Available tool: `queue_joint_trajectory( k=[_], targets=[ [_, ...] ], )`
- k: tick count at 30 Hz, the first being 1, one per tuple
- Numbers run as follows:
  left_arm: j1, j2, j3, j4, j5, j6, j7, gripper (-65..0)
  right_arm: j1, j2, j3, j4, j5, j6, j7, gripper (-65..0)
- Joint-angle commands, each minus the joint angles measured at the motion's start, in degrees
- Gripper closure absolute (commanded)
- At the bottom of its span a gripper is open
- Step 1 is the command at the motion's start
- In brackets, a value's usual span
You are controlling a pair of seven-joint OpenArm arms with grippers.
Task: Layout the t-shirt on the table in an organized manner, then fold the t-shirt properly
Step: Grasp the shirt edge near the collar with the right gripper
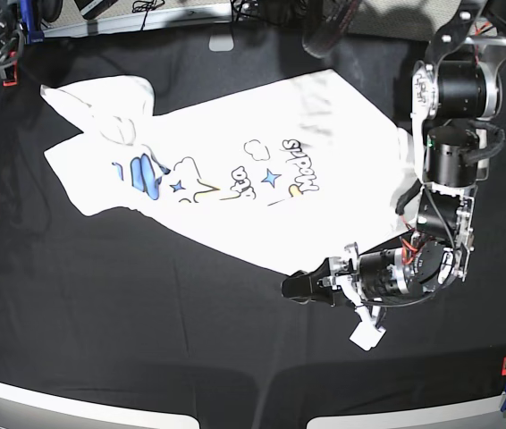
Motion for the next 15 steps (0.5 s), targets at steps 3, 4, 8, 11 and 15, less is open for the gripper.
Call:
queue_joint_trajectory(
  k=[3, 4, 8, 11, 15],
  targets=[
    [-1.9, -0.1, -0.2, 0.9, -1.6, -0.5, -0.5, -22.2, 1.4, 1.2, 0.3, 0.9, 0.2, 0.3, -5.4, -37.6],
    [-1.9, -0.1, -0.2, 0.9, -1.6, -0.5, -0.5, -22.2, 1.3, 0.9, 0.3, 0.9, 0.7, 0.3, -8.0, -37.6],
    [-1.9, -0.1, -0.2, 0.9, -1.6, -0.5, -0.5, -22.2, -1.9, -1.0, 0.2, 0.8, 4.0, 0.3, -9.3, -37.5],
    [-1.9, -0.1, -0.2, 0.9, -1.6, -0.5, -0.5, -22.2, -4.9, -3.8, 0.2, 0.8, 4.0, 0.3, -9.1, -37.5],
    [-1.9, -0.1, -0.2, 0.9, -1.6, -0.5, -0.5, -22.2, -8.2, -7.0, 0.2, 0.8, 4.0, 0.3, -8.7, -37.5]
  ],
)
